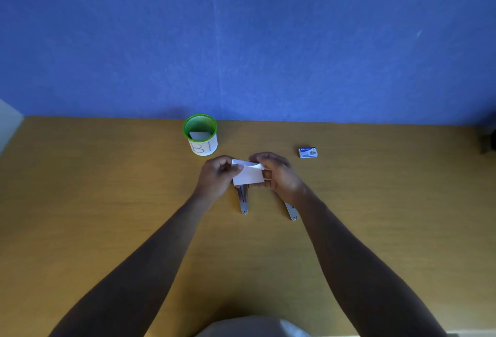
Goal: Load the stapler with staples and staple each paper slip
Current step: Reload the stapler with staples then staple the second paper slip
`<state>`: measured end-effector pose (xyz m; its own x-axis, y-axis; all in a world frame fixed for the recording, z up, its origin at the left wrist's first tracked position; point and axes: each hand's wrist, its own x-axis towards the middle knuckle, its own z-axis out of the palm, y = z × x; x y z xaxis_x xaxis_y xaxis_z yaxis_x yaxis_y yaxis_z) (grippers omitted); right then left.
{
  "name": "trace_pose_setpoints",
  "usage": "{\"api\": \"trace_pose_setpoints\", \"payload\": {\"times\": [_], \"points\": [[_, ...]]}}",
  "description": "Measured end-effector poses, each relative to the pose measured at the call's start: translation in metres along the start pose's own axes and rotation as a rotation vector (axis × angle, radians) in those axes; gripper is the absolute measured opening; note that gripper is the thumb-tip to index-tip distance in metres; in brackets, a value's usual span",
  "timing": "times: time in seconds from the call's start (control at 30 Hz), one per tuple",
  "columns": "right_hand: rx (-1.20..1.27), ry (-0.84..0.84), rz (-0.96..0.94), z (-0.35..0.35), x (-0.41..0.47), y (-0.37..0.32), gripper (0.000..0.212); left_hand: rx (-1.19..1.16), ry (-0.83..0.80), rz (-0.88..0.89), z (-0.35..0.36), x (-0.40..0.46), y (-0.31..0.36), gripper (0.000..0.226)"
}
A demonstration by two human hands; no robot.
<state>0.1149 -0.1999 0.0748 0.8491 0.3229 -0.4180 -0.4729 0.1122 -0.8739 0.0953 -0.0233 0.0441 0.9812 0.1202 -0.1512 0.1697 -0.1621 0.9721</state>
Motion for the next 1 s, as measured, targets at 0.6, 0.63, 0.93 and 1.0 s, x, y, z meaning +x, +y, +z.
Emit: {"api": "trace_pose_setpoints", "payload": {"times": [0.6, 0.63, 0.93, 1.0], "points": [[-0.3, 0.075, -0.156, -0.002, 0.005, 0.009, 0.021, -0.258, -0.036, -0.181, 0.001, -0.01, 0.015, 0.021], [-0.312, 0.084, -0.165, -0.002, 0.005, 0.009, 0.022, -0.23, -0.022, -0.161, 0.002, -0.01, 0.014, 0.017], [-0.333, 0.111, -0.162, 0.001, 0.004, 0.006, 0.028, -0.116, 0.02, -0.091, 0.005, -0.008, 0.014, 0.01], [-0.309, 0.109, -0.141, 0.001, 0.004, 0.005, 0.028, -0.1, 0.027, -0.093, 0.004, -0.007, 0.013, 0.008]]}}
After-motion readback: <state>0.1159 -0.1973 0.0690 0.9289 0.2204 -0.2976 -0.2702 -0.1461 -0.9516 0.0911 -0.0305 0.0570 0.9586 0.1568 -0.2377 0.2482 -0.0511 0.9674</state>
